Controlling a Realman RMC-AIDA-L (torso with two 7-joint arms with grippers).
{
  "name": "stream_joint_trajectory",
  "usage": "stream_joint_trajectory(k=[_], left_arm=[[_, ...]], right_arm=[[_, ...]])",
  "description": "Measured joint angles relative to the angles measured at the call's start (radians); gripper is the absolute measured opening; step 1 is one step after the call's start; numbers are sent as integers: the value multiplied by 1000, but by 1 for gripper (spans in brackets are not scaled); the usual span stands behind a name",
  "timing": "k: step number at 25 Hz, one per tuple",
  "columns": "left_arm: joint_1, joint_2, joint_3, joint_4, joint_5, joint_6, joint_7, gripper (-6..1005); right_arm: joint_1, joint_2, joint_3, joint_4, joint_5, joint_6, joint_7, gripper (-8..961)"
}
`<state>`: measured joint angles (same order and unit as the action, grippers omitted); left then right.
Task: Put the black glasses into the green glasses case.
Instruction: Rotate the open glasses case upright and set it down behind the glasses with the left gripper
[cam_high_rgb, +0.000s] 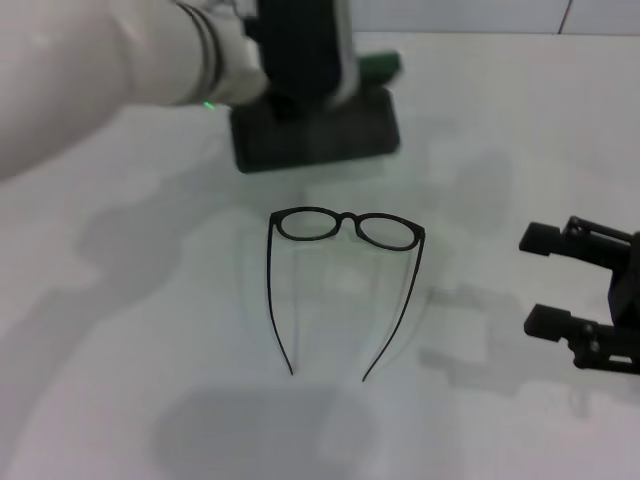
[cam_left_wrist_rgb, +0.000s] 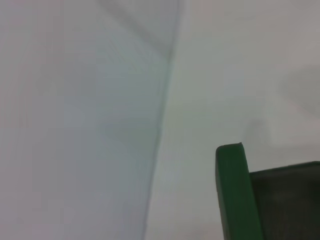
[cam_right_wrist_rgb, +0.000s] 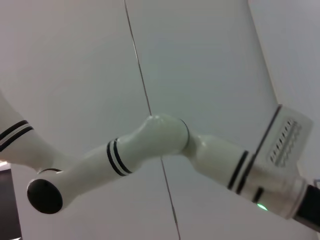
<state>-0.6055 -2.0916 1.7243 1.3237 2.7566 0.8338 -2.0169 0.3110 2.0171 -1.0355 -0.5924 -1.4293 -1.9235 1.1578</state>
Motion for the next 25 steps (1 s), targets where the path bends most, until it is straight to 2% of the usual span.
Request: stream_joint_trajectory(k=[4,9,16,25], left_arm=[[-39,0,41,-133,-160,-97,163,81],[-66,0,51,-219,-235,-142,237,110],[-75,0,59,-272,-249,-129,254,150],[-67,0,64,-272,-237,-105,293,202]], right_arm=[[-7,2,3,29,-1,-1,-13,760],[-8,0,8,52,2,0,-26,760],[-3,0,10,61,5,8,-28,761],[-5,-1,16,62,7,13,-23,761]])
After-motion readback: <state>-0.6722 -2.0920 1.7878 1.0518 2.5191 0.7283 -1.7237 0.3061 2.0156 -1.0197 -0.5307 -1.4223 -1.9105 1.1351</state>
